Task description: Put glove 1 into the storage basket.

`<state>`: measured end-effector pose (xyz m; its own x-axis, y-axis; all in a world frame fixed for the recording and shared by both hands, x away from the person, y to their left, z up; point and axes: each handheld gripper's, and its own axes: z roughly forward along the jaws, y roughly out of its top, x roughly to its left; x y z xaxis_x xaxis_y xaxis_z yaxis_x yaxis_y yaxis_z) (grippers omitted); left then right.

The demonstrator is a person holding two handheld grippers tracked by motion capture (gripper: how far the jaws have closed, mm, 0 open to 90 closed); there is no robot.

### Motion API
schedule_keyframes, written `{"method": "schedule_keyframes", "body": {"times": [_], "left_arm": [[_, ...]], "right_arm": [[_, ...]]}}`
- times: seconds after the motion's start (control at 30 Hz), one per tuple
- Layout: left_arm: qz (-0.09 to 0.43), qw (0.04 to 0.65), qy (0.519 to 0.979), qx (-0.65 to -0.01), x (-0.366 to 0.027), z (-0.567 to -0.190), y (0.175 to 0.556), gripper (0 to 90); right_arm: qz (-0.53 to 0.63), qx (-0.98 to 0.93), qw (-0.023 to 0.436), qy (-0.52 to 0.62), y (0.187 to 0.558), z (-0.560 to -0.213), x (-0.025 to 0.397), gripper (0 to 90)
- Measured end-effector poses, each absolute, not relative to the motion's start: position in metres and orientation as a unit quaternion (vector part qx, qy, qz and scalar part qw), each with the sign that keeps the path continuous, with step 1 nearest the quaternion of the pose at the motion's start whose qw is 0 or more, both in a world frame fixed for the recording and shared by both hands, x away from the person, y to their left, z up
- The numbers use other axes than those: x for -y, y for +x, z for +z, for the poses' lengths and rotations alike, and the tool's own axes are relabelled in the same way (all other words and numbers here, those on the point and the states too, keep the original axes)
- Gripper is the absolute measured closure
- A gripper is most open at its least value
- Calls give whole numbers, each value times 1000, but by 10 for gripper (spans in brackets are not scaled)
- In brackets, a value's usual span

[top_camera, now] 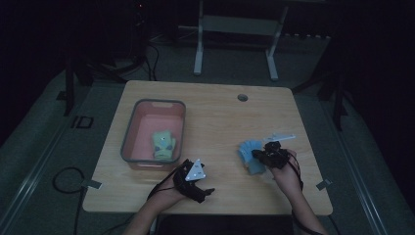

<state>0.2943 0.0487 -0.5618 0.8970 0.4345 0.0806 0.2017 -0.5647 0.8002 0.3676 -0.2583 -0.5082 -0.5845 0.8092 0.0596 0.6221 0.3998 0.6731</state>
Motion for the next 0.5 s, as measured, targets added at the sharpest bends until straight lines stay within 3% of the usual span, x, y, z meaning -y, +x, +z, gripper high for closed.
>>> {"method": "schedule_keyframes", "body": {"times": [0.5], "left_arm": [[138,423,876,-186,-49,-561,293,92]], "right_arm": [[317,-826,129,449,375,-532,256,852]]}}
